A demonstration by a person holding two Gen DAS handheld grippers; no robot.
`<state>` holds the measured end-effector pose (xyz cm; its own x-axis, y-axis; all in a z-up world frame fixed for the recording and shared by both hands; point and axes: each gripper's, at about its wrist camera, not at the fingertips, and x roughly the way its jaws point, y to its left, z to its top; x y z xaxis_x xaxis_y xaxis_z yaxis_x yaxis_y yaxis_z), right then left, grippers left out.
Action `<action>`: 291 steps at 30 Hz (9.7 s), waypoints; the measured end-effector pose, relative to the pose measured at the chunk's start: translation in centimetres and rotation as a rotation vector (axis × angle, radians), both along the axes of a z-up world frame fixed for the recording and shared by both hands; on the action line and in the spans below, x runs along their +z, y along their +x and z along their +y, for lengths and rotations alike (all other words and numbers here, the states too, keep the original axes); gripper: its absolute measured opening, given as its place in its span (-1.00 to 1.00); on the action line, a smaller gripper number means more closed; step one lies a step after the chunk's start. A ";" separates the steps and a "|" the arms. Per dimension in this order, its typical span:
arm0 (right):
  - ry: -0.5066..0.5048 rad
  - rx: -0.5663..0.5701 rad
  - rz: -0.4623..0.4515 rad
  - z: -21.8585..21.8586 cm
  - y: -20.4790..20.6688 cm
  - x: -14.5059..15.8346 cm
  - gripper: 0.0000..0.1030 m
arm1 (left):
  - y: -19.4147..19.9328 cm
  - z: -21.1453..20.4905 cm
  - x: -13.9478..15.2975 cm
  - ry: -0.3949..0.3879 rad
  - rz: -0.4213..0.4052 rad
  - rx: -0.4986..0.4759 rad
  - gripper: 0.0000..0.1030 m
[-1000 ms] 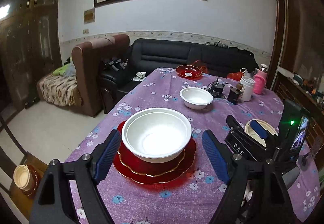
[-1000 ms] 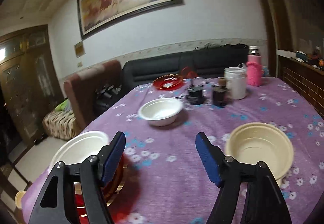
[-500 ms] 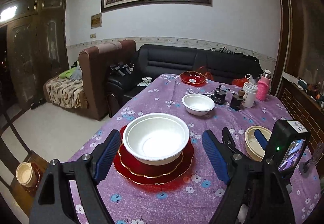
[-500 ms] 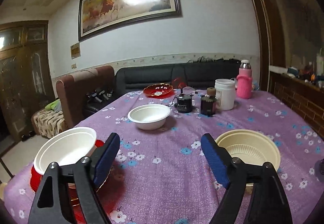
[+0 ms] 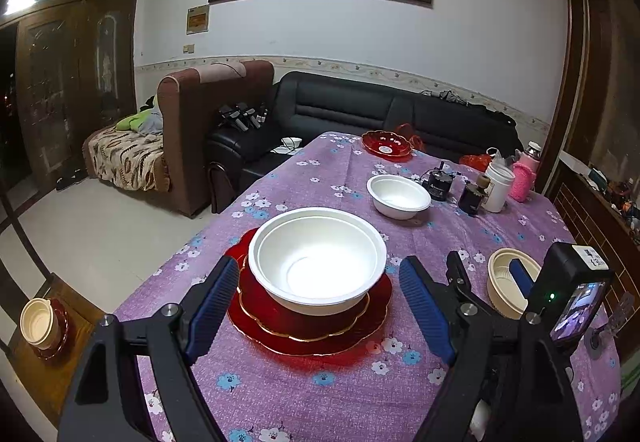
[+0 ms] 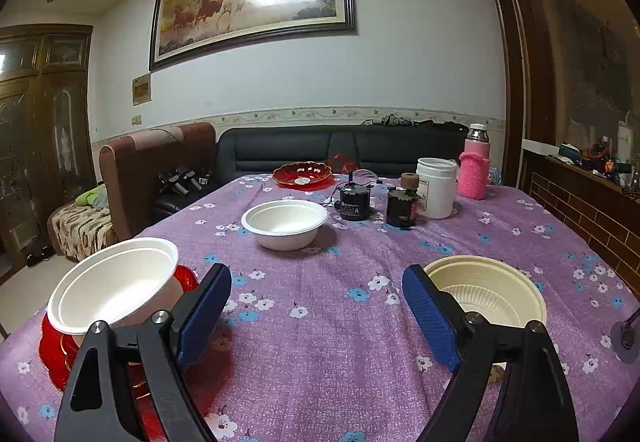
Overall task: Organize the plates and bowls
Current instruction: 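Open both grippers and pull back from the bowl stack, then move to a third white paper bowl and grasp its rim with both grippers, then carry the third white bowl and lower it onto the white bowls, then open both grippers and move toward the beige plastic bowl, then grasp the rim of the beige plastic bowl with both grippers, then lift the beige bowl and carry it over the white bowl stack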
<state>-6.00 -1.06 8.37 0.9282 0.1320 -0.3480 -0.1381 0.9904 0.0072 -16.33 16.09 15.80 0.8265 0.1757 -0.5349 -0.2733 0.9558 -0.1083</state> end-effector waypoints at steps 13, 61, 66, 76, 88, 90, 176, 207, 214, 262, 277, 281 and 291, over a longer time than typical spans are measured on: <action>-0.012 -0.030 -0.120 0.0 -1.9 1.5 0.99 | 2.9 -2.3 -1.3 -0.010 -0.044 -0.091 0.59; -0.186 -0.171 -0.272 -15.4 1.0 34.9 0.98 | 13.0 -2.9 30.1 -0.008 -0.073 -0.160 0.99; -0.082 -0.135 -0.066 -13.8 10.9 31.9 0.98 | 20.4 0.3 25.9 -0.010 -0.002 -0.152 0.99; 0.049 0.026 0.572 -5.4 27.9 9.2 0.66 | 37.1 3.9 2.6 -0.216 0.363 -0.173 0.99; 0.039 0.035 0.816 0.6 33.7 -4.9 0.48 | 44.3 1.7 -13.2 -0.234 0.717 -0.220 0.48; 0.044 0.047 0.844 0.8 34.0 -5.6 0.09 | 44.6 1.5 -14.3 -0.239 0.760 -0.232 0.02; 0.318 -0.041 0.131 -9.6 -9.9 5.5 0.57 | -3.8 -11.2 3.9 0.169 -0.103 -0.147 0.98; 0.200 -0.240 0.257 -20.8 5.7 0.8 0.60 | 12.6 -15.7 -3.5 0.064 0.181 -0.278 0.98; 0.241 -0.226 0.338 -22.8 7.3 -2.7 0.60 | 18.1 -18.1 -6.3 -0.022 0.233 -0.308 0.97; 0.264 -0.023 0.563 -19.8 9.5 -6.5 -0.69 | 21.6 -20.5 -10.8 0.004 0.240 -0.439 -0.66; 0.185 -0.052 0.394 -19.0 7.9 -4.1 -0.70 | 20.0 -20.6 -10.7 0.020 0.188 -0.402 -0.64; 0.175 -0.052 0.379 -18.9 7.8 -3.9 -0.71 | 19.3 -20.8 -10.6 0.068 0.186 -0.374 -0.63; 0.240 0.090 0.332 -16.4 5.5 -2.6 -0.75 | 13.5 -16.4 -6.7 0.042 0.152 -0.275 -0.63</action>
